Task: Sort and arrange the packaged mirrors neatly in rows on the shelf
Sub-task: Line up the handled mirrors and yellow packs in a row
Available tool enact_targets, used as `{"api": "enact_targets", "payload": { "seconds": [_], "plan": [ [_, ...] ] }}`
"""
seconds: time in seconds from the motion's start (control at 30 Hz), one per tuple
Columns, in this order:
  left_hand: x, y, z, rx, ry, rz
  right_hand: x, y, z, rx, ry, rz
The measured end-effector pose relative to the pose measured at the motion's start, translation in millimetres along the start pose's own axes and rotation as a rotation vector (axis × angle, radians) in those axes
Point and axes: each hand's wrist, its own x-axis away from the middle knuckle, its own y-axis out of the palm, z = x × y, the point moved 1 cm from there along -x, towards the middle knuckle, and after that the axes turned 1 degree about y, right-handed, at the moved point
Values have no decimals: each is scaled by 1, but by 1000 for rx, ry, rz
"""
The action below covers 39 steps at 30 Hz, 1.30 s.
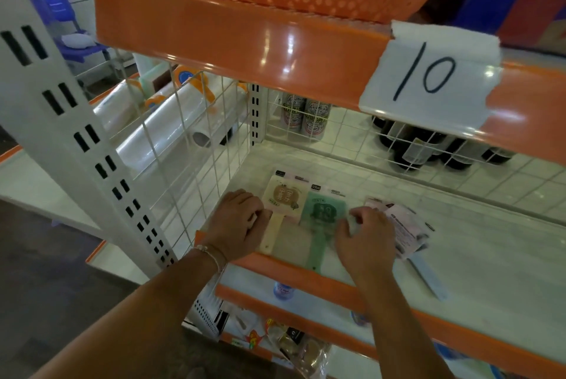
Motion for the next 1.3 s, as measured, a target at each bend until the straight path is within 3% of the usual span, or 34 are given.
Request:
{"api": "enact_targets", "payload": {
  "seconds": [0.23, 0.67, 0.9, 1.0, 1.1, 1.13, 1.2, 1.3],
  "plan": [
    [-22, 39, 74, 53, 81, -53, -28, -15, 35, 267, 267, -28],
    [-31, 78, 134, 213, -42, -295, -31, -28, 54, 258, 271, -130],
    [-39, 81, 138, 394, -478, -423, -28, -41, 56, -94, 184, -14],
    [-49, 82, 140, 696, -790, -380, -17, -59, 43, -597, 262, -5],
    [-62, 76, 143, 1085, -1085, -369, -4, -68, 23, -1298, 345, -172],
    [-64, 72, 142, 1146, -1121, -377, -1, -70, 17, -1430, 351, -225],
    [-66, 64, 140, 1202, -1115, -335, 3, -71, 11, -1474, 346, -283],
    [-68, 53, 130, 1220, -1125, -151, 5, -68, 10, -1232, 294, -250]
  ]
}}
